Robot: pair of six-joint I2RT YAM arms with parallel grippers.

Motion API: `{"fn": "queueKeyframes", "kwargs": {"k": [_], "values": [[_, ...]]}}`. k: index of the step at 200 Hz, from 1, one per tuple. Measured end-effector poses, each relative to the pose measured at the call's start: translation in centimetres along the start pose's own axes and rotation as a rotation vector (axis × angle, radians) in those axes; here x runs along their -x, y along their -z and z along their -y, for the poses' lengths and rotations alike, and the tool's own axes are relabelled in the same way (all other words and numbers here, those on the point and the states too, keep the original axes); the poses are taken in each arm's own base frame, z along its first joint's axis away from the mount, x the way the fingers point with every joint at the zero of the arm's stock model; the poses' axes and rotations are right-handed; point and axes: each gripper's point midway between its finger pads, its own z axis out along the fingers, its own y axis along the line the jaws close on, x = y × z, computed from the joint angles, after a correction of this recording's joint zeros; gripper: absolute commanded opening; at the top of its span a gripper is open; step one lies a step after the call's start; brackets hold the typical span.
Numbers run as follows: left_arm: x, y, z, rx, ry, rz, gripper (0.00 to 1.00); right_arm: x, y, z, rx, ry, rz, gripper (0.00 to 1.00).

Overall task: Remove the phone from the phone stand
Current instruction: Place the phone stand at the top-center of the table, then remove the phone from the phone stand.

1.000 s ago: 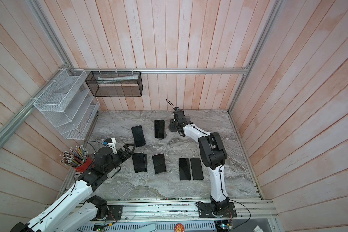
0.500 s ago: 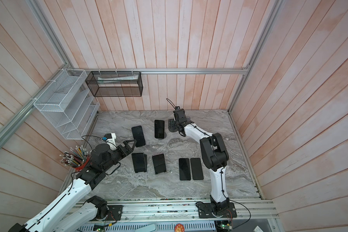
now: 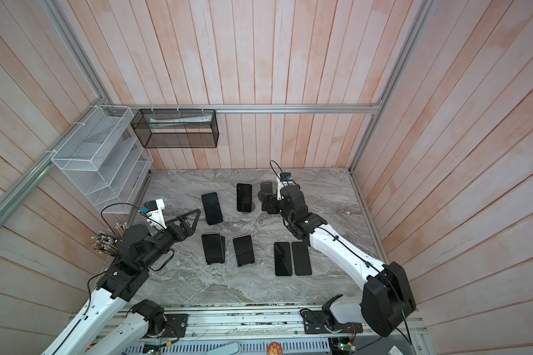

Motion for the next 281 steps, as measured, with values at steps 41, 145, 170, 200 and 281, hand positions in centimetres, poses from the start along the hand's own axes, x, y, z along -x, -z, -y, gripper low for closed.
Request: {"fn": "queueKeyframes", "kwargs": {"k": [41, 145, 170, 200, 281], "values": [[-1.4, -2.3, -1.0, 0.023, 0.027, -0.061, 1.0, -8.4, 0.4, 4.5, -0.144, 0.009, -0.205, 0.81], [1.0, -0.4, -2.9, 0.094, 0.113, 0.132, 0.99, -7.9, 8.3, 6.3, -0.122, -0.044, -0.034, 0.75], [1.2, -0.6, -3.6, 0.15, 0.156, 0.132, 0.98, -7.4, 9.1, 6.8, -0.144, -0.06, -0.009, 0.72], [0.4, -0.6, -5.7, 0.272, 0.191, 0.102, 0.98, -8.0, 9.3, 7.4, -0.174, -0.066, -0.032, 0.67], [1.7, 1.7, -4.4, 0.301, 0.19, 0.087, 0.99, -8.3, 10.3, 6.6, -0.119, -0.124, -0.047, 0.68]]}}
